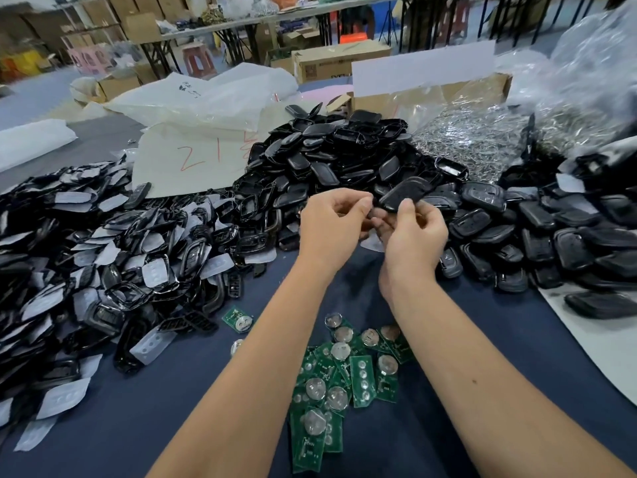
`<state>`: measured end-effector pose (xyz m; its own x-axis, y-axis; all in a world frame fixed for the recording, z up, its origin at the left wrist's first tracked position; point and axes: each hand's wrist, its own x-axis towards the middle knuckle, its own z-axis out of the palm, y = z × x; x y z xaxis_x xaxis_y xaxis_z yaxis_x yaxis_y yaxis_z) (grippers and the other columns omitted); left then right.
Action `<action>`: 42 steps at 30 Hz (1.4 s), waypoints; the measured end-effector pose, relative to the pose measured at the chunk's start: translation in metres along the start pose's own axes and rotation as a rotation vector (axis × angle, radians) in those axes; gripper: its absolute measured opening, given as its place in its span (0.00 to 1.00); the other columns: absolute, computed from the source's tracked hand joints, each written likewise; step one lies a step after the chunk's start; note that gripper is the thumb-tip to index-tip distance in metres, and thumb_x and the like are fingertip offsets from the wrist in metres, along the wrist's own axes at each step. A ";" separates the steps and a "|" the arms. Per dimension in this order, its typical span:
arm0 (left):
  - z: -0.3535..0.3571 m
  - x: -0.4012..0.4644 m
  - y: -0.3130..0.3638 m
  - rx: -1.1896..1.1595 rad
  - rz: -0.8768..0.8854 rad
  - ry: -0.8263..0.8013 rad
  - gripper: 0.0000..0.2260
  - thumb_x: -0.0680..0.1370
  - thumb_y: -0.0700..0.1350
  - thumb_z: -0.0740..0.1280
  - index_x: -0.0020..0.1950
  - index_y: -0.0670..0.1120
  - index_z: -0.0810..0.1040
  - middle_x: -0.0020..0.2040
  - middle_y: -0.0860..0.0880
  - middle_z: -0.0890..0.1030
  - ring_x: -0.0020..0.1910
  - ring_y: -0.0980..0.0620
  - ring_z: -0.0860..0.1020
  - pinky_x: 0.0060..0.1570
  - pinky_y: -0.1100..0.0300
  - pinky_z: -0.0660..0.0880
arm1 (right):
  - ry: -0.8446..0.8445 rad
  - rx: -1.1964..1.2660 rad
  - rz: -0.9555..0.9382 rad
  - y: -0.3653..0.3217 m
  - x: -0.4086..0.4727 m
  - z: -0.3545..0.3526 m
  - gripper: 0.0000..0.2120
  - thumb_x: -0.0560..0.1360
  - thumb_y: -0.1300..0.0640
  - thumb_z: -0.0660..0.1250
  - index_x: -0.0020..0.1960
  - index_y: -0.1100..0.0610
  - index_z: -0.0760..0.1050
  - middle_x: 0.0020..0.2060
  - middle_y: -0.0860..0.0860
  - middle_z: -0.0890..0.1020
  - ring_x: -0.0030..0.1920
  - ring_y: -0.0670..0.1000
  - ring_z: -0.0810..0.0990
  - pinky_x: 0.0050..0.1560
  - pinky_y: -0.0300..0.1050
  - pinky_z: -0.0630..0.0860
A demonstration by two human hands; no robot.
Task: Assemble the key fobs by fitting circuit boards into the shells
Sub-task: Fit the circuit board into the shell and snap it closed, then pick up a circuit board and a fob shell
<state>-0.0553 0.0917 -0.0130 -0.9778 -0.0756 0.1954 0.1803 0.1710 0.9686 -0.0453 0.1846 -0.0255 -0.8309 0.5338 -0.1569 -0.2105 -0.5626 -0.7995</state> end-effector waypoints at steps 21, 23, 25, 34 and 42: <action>-0.043 0.004 -0.020 0.738 0.023 0.106 0.08 0.75 0.44 0.75 0.54 0.51 0.84 0.54 0.52 0.81 0.52 0.52 0.79 0.56 0.56 0.76 | 0.169 0.118 -0.169 -0.017 0.004 -0.004 0.06 0.86 0.66 0.57 0.52 0.57 0.67 0.55 0.62 0.81 0.48 0.56 0.89 0.40 0.46 0.85; -0.042 0.005 -0.020 0.763 0.021 0.078 0.10 0.74 0.48 0.78 0.54 0.51 0.84 0.53 0.51 0.81 0.51 0.51 0.79 0.55 0.56 0.76 | 0.128 0.019 -0.213 -0.015 0.001 -0.004 0.05 0.85 0.64 0.58 0.52 0.55 0.68 0.53 0.60 0.82 0.44 0.53 0.88 0.37 0.45 0.84; -0.041 0.007 -0.019 0.757 -0.012 0.074 0.13 0.73 0.46 0.79 0.55 0.52 0.82 0.50 0.52 0.80 0.48 0.51 0.79 0.54 0.56 0.76 | 0.046 -0.086 -0.237 -0.014 -0.001 -0.004 0.05 0.85 0.61 0.59 0.51 0.54 0.69 0.46 0.59 0.82 0.35 0.53 0.86 0.31 0.45 0.80; -0.054 0.006 -0.018 0.674 -0.029 0.212 0.03 0.77 0.43 0.74 0.45 0.51 0.84 0.36 0.58 0.80 0.37 0.58 0.77 0.47 0.59 0.76 | -0.360 -0.564 -0.159 -0.002 -0.010 -0.005 0.09 0.84 0.57 0.64 0.47 0.59 0.76 0.34 0.53 0.83 0.26 0.50 0.80 0.24 0.43 0.73; -0.083 -0.004 -0.021 0.467 -0.063 0.345 0.09 0.76 0.40 0.74 0.45 0.52 0.77 0.35 0.50 0.84 0.33 0.53 0.85 0.48 0.48 0.83 | -1.081 -1.235 -0.378 -0.003 -0.021 -0.006 0.10 0.76 0.48 0.76 0.40 0.52 0.82 0.34 0.45 0.83 0.35 0.44 0.78 0.42 0.46 0.76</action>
<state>-0.0467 0.0071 -0.0216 -0.8794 -0.4021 0.2548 -0.0196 0.5653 0.8247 -0.0240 0.1787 -0.0228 -0.8896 -0.4282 0.1591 -0.4004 0.5632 -0.7228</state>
